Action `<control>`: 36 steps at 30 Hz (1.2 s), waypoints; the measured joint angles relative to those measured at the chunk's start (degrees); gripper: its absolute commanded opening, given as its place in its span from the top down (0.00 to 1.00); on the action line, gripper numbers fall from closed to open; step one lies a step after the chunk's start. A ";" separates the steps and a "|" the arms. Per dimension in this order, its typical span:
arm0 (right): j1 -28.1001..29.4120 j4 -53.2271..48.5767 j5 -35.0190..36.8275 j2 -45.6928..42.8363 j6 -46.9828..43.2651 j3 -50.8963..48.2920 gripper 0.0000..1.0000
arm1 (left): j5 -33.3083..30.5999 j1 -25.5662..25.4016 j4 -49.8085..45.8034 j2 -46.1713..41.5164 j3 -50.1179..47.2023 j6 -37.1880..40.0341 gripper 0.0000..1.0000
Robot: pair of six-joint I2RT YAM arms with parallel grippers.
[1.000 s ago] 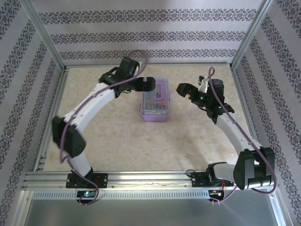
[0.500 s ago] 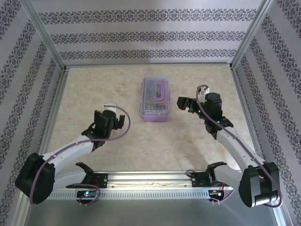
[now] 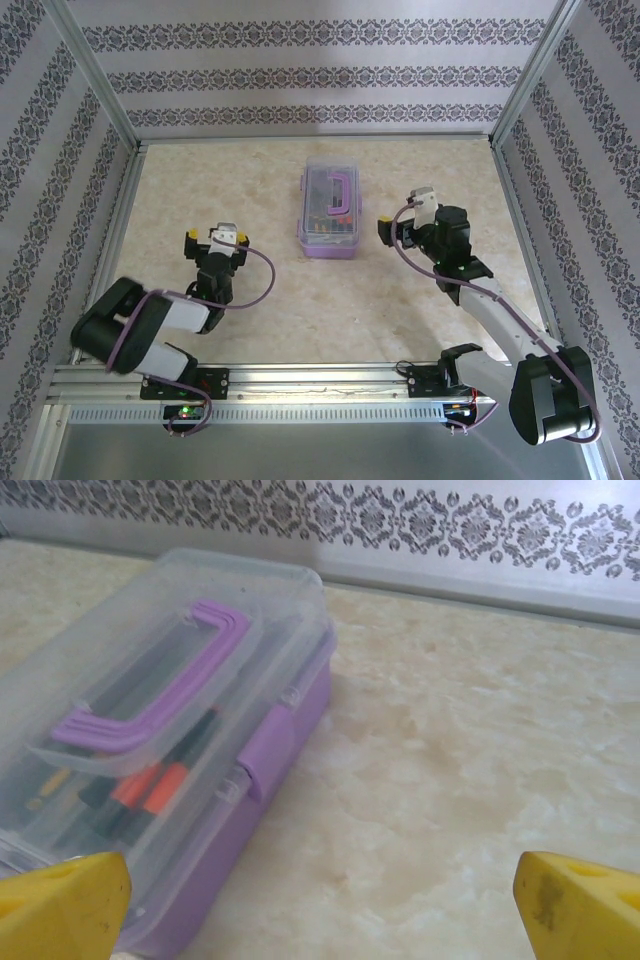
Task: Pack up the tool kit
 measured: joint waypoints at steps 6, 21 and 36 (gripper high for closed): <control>0.00 10.14 7.26 0.46 -3.52 -8.68 0.02 | 2.82 2.45 6.58 7.26 0.68 2.47 0.01; -3.08 36.00 11.13 12.46 -5.18 -17.90 0.02 | 16.33 14.82 5.14 2.75 0.85 -7.67 0.01; -9.27 48.76 11.58 28.30 -1.16 -16.20 0.02 | 19.82 17.31 -5.64 4.26 6.80 -11.63 0.01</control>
